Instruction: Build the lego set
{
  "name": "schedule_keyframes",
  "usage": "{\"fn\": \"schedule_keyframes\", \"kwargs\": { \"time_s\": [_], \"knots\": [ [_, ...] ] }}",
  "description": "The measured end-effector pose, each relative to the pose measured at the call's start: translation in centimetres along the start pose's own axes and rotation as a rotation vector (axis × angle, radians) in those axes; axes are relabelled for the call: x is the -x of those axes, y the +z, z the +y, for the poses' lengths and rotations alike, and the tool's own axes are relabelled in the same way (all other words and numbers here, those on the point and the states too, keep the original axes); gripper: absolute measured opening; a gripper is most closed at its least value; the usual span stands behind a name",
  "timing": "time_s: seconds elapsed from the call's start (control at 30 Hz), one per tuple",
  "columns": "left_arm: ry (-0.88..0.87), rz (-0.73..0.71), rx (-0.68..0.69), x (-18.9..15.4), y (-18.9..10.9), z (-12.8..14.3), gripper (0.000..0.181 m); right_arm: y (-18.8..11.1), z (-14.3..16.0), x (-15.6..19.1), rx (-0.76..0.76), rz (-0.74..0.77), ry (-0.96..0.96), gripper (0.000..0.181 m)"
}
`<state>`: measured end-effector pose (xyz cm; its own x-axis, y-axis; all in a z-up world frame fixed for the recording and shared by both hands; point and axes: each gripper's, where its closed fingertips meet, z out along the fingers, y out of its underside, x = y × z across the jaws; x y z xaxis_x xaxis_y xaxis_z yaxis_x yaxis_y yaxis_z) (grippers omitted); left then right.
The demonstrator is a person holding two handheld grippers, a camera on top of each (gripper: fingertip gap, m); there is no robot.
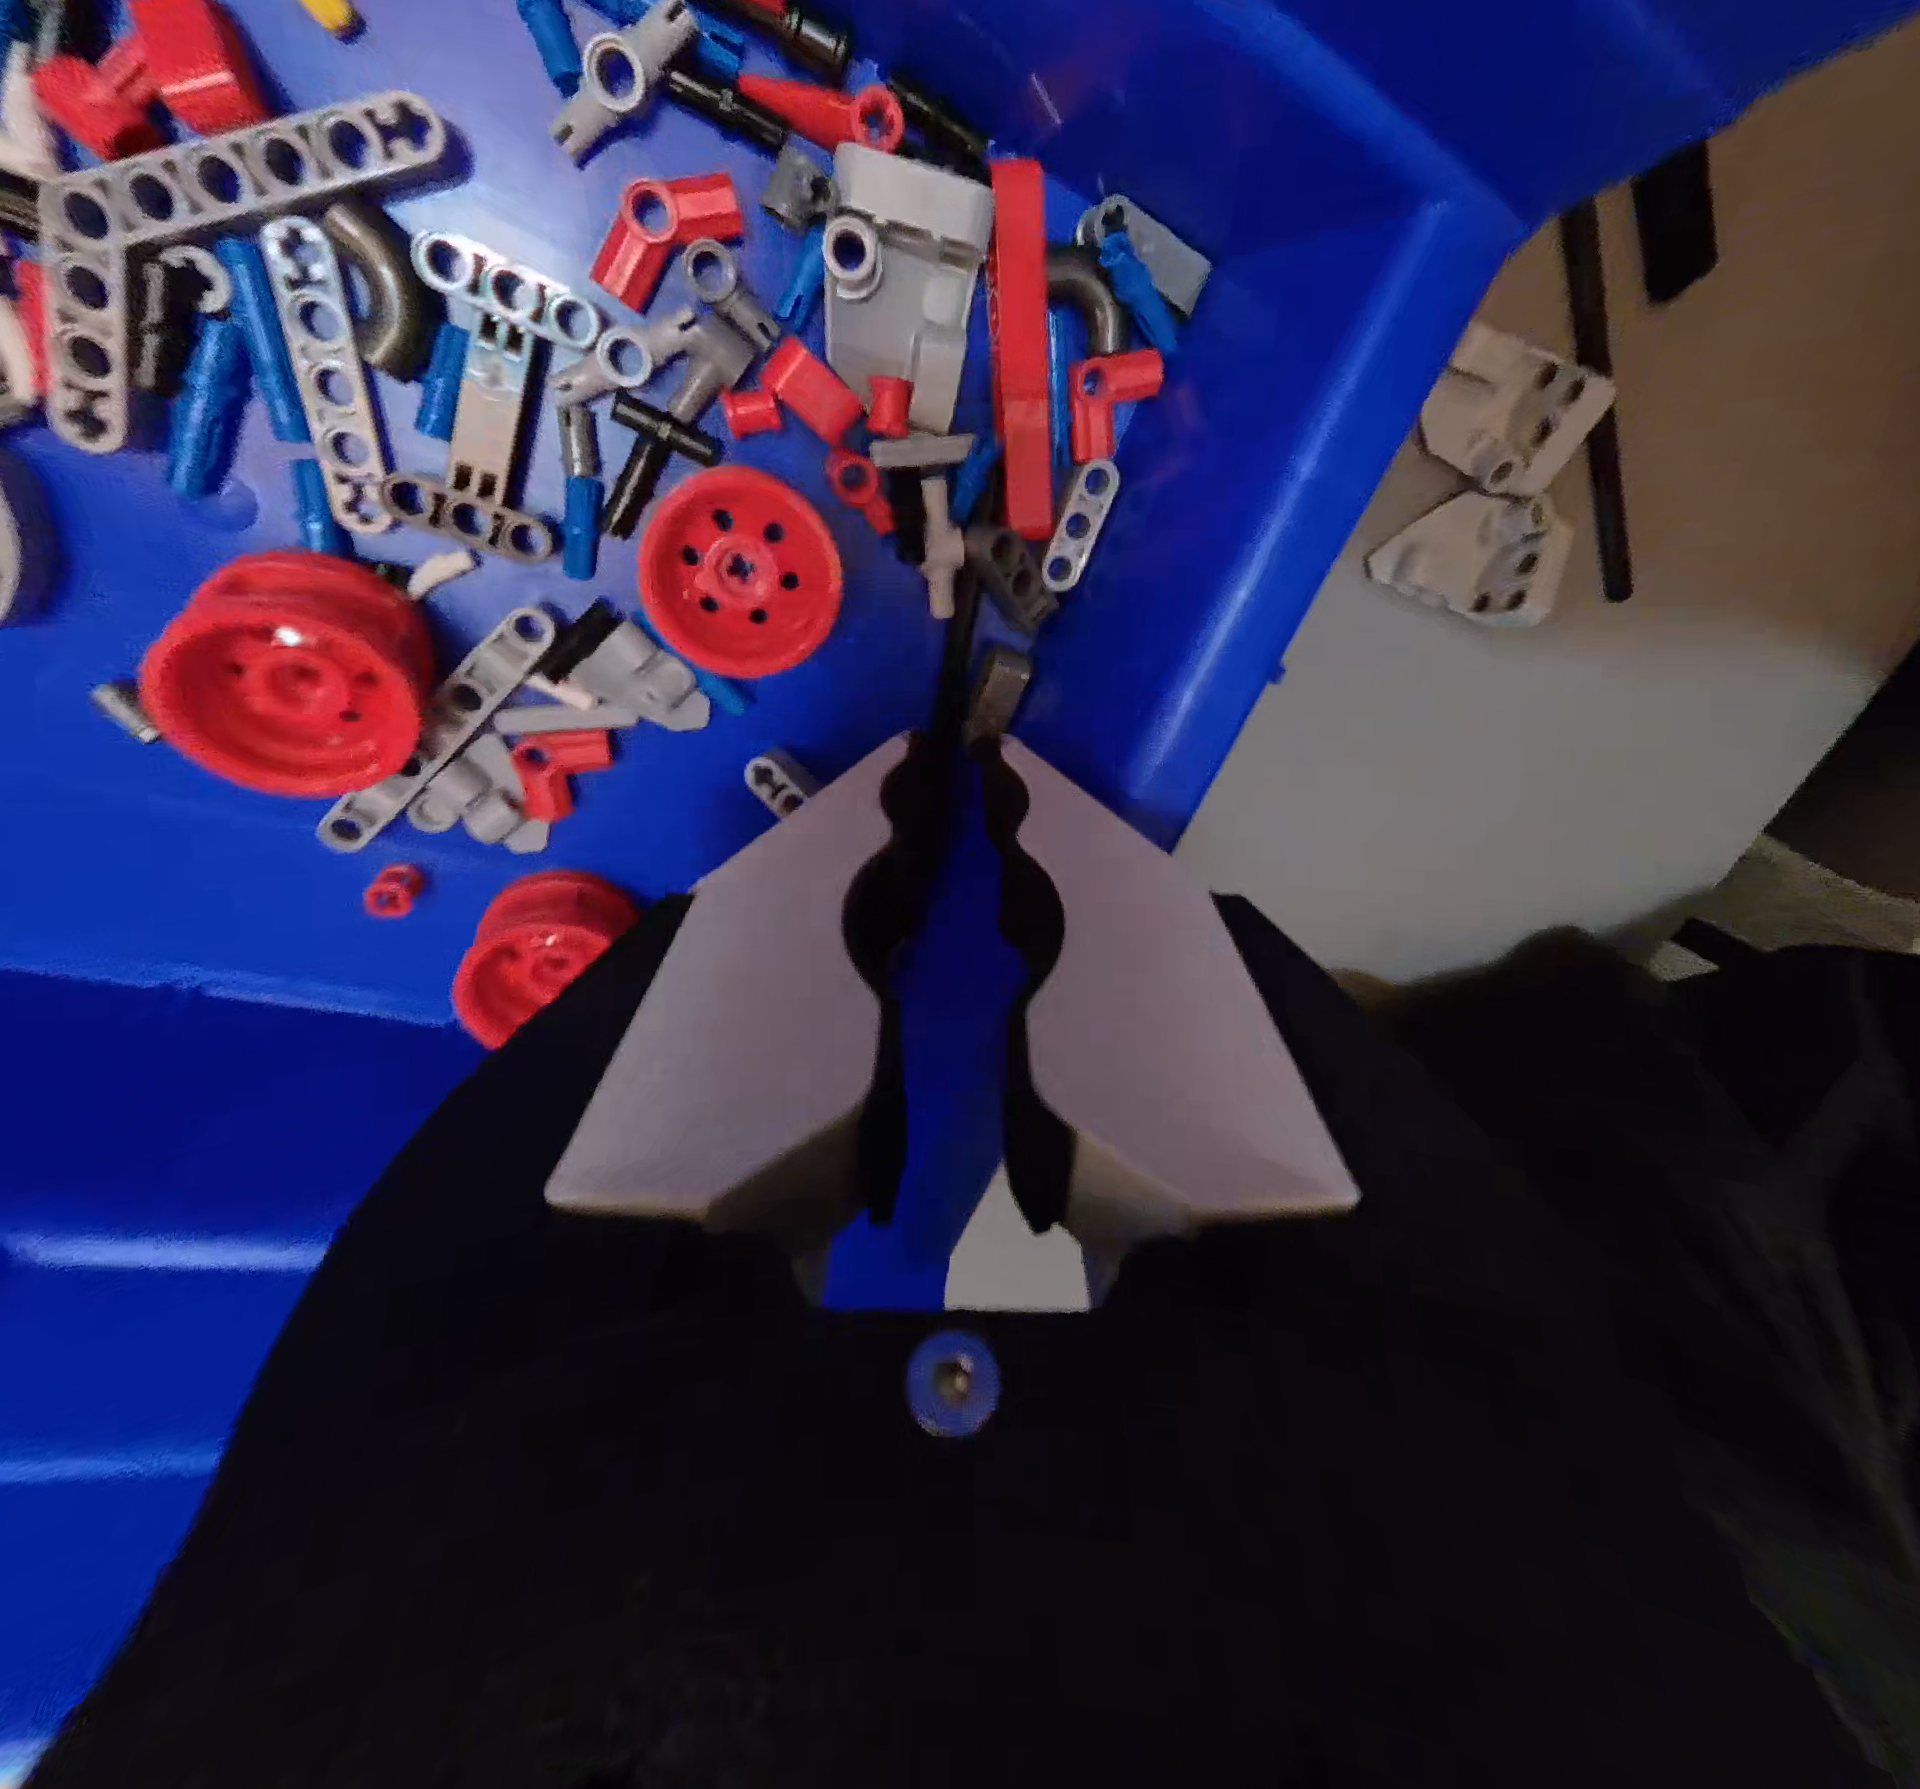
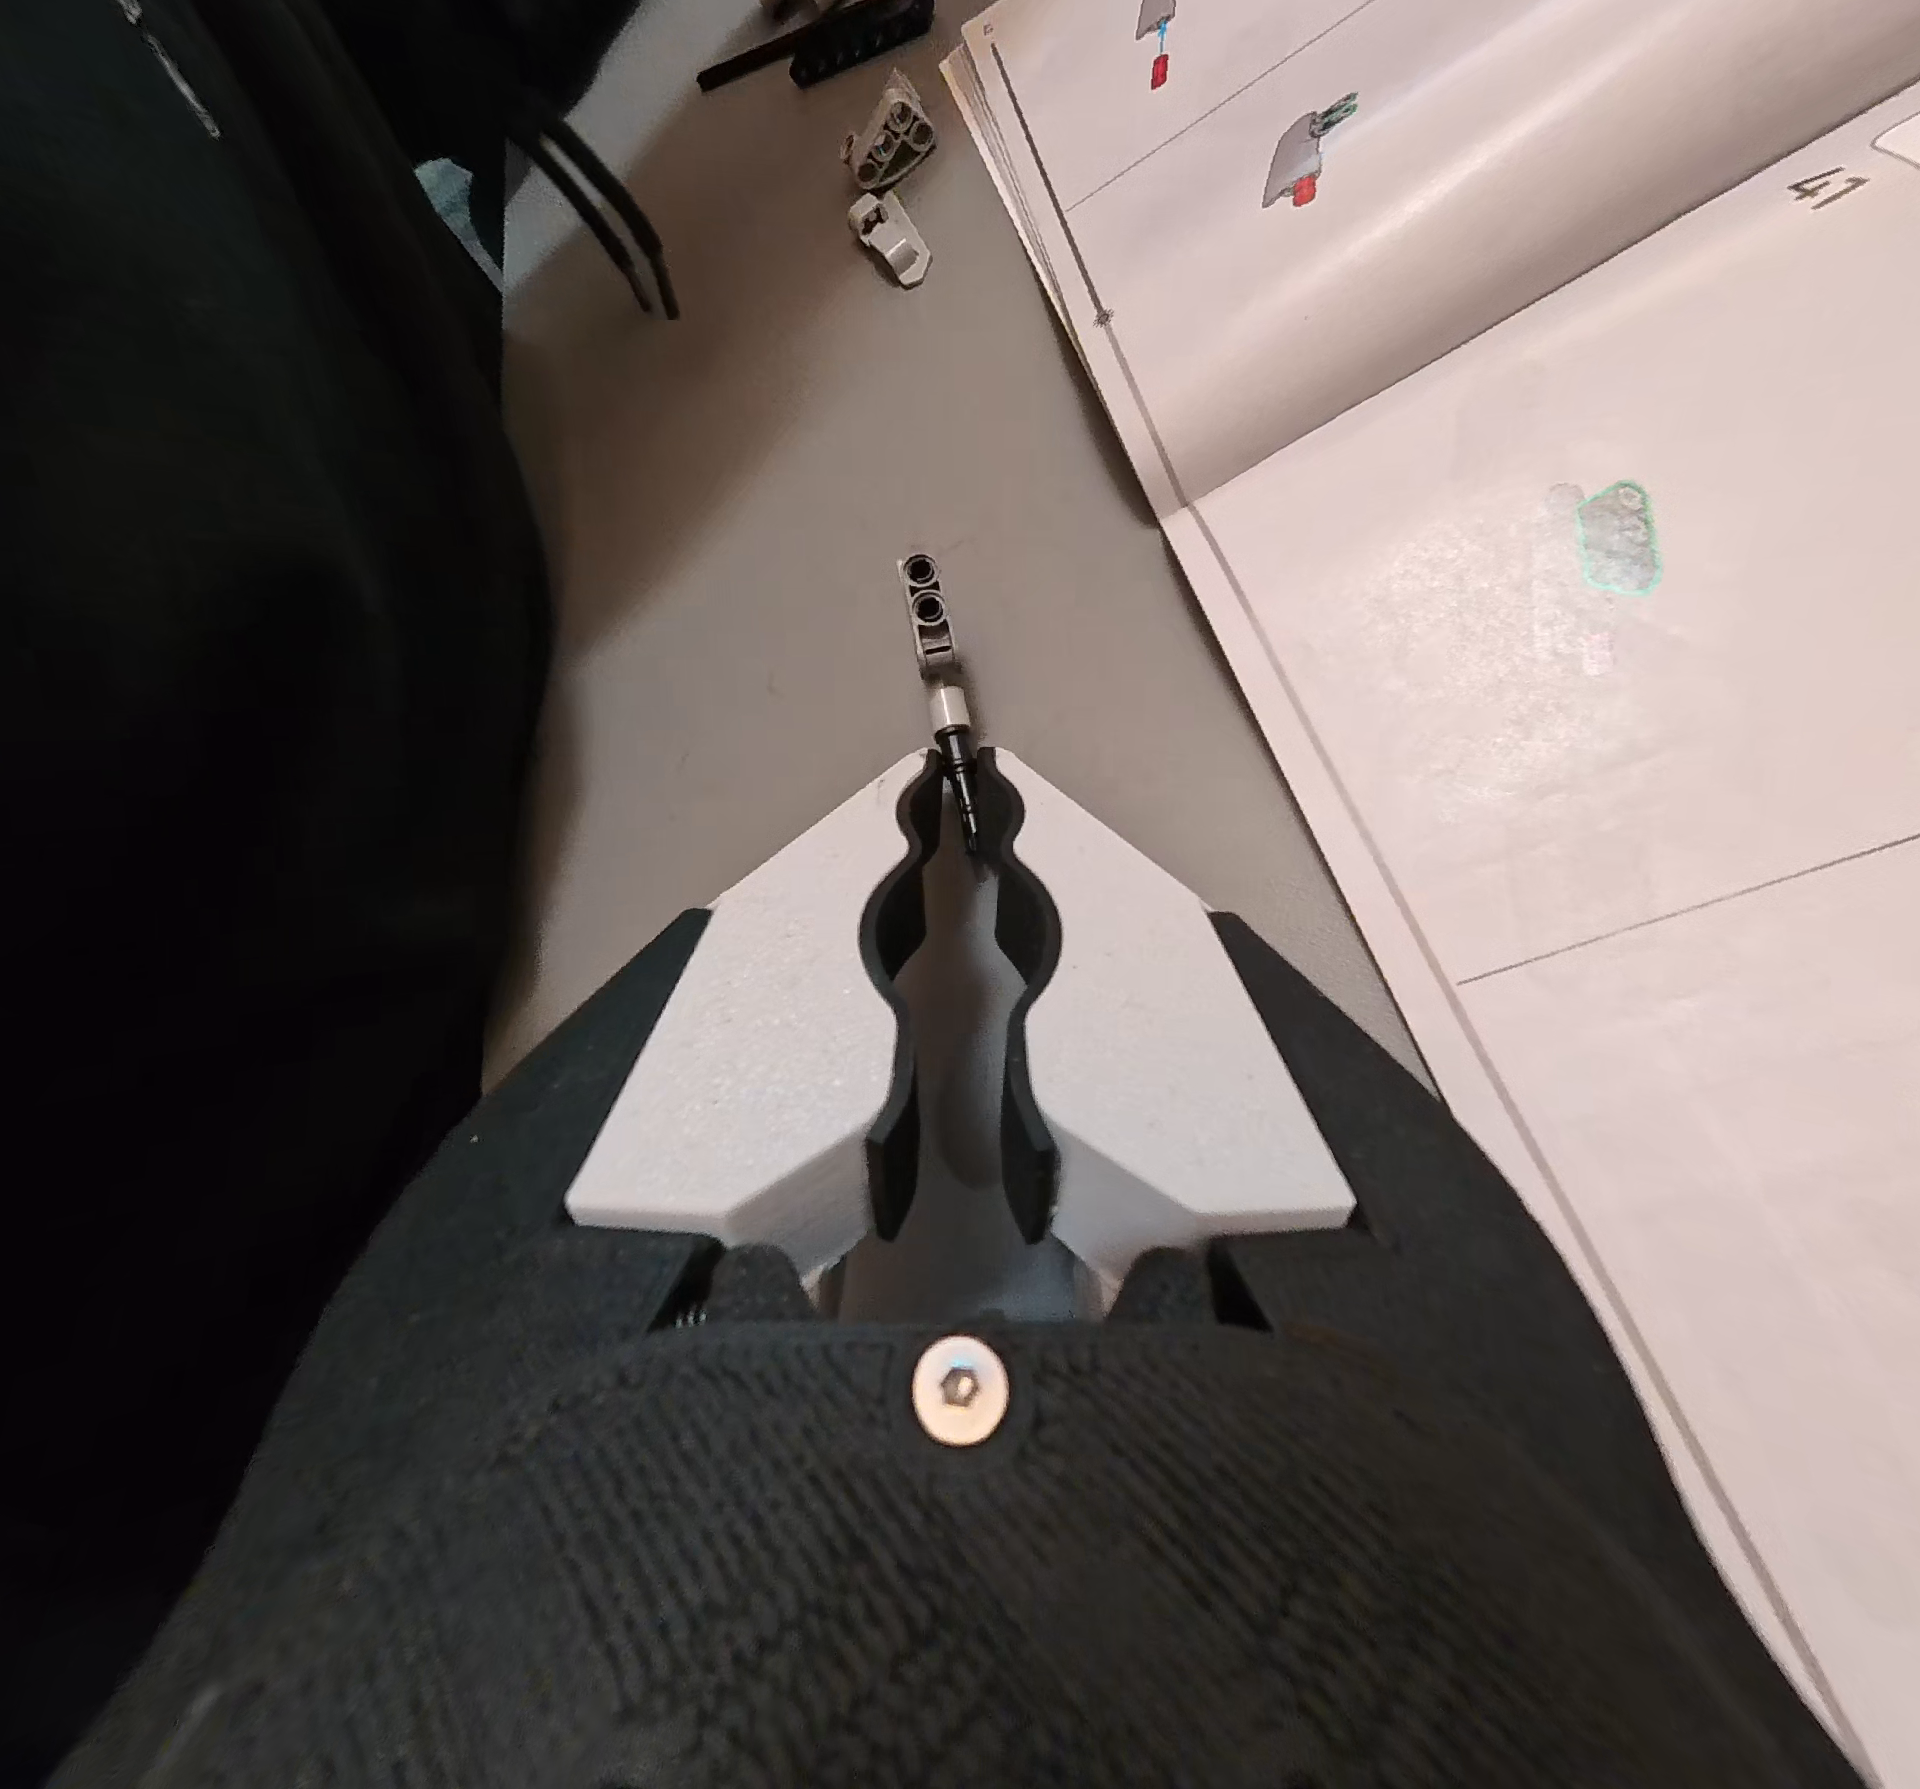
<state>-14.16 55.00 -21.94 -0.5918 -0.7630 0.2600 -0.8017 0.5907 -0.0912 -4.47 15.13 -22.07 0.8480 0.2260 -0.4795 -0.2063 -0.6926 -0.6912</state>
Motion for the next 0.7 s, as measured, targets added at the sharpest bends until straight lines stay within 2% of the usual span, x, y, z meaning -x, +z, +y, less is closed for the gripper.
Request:
{"fn": "schedule_keyframes", "kwargs": {
  "time_s": [0.03,0.2,0.27,0.37,0.5,0.6,0.7],
  "knots": [
    [-0.007,0.014,0.010,0.0,0.3,-0.1,0.010,0.0,0.0,0.0,-0.001,-0.008,0.006,0.005],
    [0.011,0.033,0.029,0.0,0.9,-0.5,0.011,0.0,0.0,0.0,-0.002,-0.011,0.007,0.005],
    [-0.003,-0.005,0.020,0.7,0.8,-0.8,0.016,0.0,0.0,0.0,-0.001,-0.007,0.004,0.005],
    [-0.046,-0.132,0.005,3.0,0.5,-1.1,0.009,0.0,0.0,0.0,-0.001,-0.007,0.005,0.005],
    [0.000,-0.028,-0.103,0.8,-0.1,-2.7,0.010,0.1,0.0,0.0,0.000,0.002,-0.003,0.005],
    [0.046,0.032,-0.093,-0.8,0.3,-3.0,0.018,0.1,0.0,0.0,0.001,0.005,-0.008,0.005],
    [0.016,0.039,-0.057,-0.7,1.0,-3.1,0.013,0.1,0.0,0.0,0.002,0.007,-0.012,0.005]
  ]
}}
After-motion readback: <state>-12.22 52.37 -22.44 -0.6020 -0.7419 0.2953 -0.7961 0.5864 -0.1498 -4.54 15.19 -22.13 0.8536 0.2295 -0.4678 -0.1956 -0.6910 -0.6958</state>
